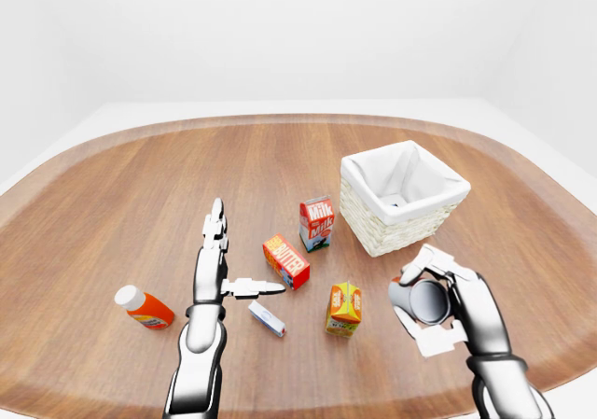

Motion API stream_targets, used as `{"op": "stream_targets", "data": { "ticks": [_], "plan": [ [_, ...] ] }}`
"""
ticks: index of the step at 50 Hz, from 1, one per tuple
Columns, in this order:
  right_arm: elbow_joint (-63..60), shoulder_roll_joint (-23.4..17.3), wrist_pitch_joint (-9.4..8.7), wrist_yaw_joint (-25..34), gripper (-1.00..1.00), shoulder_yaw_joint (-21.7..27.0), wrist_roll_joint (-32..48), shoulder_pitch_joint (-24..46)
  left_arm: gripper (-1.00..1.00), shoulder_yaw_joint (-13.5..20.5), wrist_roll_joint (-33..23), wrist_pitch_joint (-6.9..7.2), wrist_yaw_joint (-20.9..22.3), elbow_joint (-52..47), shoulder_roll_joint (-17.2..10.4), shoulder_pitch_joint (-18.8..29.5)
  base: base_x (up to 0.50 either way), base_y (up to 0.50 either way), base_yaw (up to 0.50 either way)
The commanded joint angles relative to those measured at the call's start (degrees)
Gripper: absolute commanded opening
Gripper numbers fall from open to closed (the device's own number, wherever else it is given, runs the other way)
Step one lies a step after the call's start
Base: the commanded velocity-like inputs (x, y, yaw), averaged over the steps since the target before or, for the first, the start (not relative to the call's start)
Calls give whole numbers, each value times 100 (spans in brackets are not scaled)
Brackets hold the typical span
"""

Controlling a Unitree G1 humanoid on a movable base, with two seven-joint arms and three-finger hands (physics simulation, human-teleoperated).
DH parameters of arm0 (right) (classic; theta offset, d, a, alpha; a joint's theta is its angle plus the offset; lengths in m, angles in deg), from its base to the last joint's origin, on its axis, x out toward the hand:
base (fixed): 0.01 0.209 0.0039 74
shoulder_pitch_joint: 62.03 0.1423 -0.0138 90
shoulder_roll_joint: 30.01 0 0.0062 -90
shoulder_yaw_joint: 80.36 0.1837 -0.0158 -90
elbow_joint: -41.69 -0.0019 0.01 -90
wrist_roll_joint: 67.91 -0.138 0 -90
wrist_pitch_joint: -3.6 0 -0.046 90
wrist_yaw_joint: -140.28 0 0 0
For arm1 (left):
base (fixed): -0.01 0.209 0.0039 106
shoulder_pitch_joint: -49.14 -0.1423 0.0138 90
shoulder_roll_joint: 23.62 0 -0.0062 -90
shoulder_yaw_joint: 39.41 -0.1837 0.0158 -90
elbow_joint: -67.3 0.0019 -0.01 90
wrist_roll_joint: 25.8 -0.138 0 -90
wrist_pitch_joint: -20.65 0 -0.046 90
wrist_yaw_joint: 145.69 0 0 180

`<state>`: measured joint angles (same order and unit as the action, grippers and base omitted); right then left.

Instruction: Pick up the alphabet soup and the tomato sauce, and put them in the basket.

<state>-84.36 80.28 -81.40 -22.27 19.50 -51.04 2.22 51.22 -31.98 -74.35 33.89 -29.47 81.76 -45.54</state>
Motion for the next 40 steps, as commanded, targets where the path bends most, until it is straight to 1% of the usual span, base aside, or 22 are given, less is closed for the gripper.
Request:
{"op": "stream_targets", "data": {
  "ticks": [1, 2, 3, 6, 7, 8, 11, 16, 18, 19, 20, 31, 33, 35, 40],
  "plan": [
    [-500, -70, 0, -45, -100, -94, 313, 321, 100, 15, 108, 0, 53, -22, 3, -14, 0, 0, 0],
    [-544, -101, 0, -38, -100, -132, 411, 361, 100, 15, 108, 0, 51, -22, 4, -14, 0, 0, 0],
    [-341, -134, 0, -164, -100, -170, 543, 364, 100, 15, 107, 0, 50, -22, 4, -14, 0, 0, 0],
    [-863, -194, 0, 39, -100, -235, 673, 656, 100, 15, 108, 0, 52, -22, 4, -14, 0, 0, 0],
    [-920, -216, -49, 47, -100, -255, 707, 697, 100, 15, 109, 0, 52, -22, 4, -14, 0, 0, 0],
    [-984, -248, -170, 72, -100, -286, 781, 790, 100, 15, 109, 0, 51, -21, 4, -14, 0, 0, 0],
    [-1062, -297, -317, 57, -100, -309, 851, 910, 100, 15, 108, 0, 51, -20, 4, -14, 0, 0, 0],
    [-1118, -388, -624, 91, -100, -303, 921, 1206, 100, 15, 110, 0, 53, -21, 4, -14, 0, 0, 0],
    [-1116, -449, -826, 123, -100, -235, 928, 1431, 100, 15, 110, 0, 54, -21, 3, -14, 0, 0, 0],
    [-1127, -473, -956, 147, -100, -236, 959, 1553, 100, 15, 107, 0, 50, -22, 4, -14, 0, 0, 0],
    [-1118, -506, -1000, 159, -100, -250, 1006, 1655, 100, 15, 107, 0, 53, -21, 3, -14, 0, 0, 0],
    [-958, -796, -1000, 300, -100, -279, 1240, 2503, 100, 20, 110, 0, 51, 43, 0, 24, 0, 0, 0],
    [-661, -807, -1000, 116, -100, -272, 1166, 2392, 100, 17, 107, 0, 51, 32, 1, 32, 0, 0, 0],
    [-838, -848, -1000, 320, -100, -254, 1150, 2705, 100, 12, 103, 0, 51, 35, 2, 24, 0, 0, 0],
    [-678, -1016, -1000, 412, -100, -248, 1162, 3243, 100, 13, 101, 0, 56, 67, -3, 25, 0, 0, 0]
  ]
}}
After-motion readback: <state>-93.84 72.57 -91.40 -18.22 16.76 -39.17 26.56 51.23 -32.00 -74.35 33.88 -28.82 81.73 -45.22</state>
